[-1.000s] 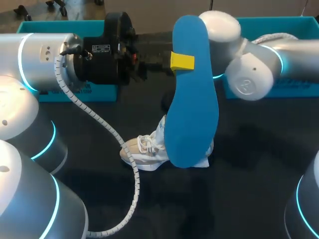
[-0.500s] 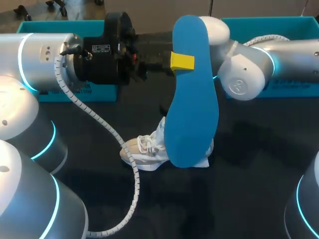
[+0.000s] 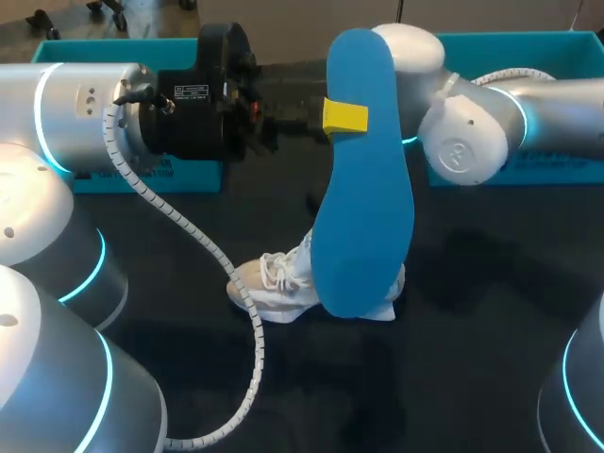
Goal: Take the shoe out of the shoebox, open the shoe tongue, remove and reinsert the insole, then place the shoe into the shoebox
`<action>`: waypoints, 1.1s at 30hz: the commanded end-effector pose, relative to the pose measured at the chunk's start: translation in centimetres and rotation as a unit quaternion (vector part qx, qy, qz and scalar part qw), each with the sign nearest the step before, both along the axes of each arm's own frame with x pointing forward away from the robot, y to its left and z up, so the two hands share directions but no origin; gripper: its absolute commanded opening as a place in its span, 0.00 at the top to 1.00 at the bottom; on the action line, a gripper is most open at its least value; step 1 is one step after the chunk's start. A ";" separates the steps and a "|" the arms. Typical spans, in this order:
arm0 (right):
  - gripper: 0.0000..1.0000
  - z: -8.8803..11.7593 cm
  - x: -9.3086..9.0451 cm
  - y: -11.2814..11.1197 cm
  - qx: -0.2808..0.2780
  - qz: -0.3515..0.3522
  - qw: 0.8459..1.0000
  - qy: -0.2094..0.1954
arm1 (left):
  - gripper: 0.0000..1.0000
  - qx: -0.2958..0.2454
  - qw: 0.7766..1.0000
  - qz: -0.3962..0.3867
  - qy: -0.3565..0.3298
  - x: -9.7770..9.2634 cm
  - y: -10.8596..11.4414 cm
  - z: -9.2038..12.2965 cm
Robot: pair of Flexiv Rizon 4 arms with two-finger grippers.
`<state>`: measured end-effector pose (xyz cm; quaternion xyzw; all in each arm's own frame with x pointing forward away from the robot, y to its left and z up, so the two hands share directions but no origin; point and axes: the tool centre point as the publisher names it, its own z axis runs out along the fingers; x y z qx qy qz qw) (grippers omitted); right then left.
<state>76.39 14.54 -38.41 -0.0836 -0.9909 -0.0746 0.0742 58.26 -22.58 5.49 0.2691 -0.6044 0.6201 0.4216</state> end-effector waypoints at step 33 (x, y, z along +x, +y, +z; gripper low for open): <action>1.00 4.9 -3.0 0.4 0.106 -0.386 0.915 0.056 | 1.00 -0.001 1.000 0.001 0.000 0.0 -0.3 -0.1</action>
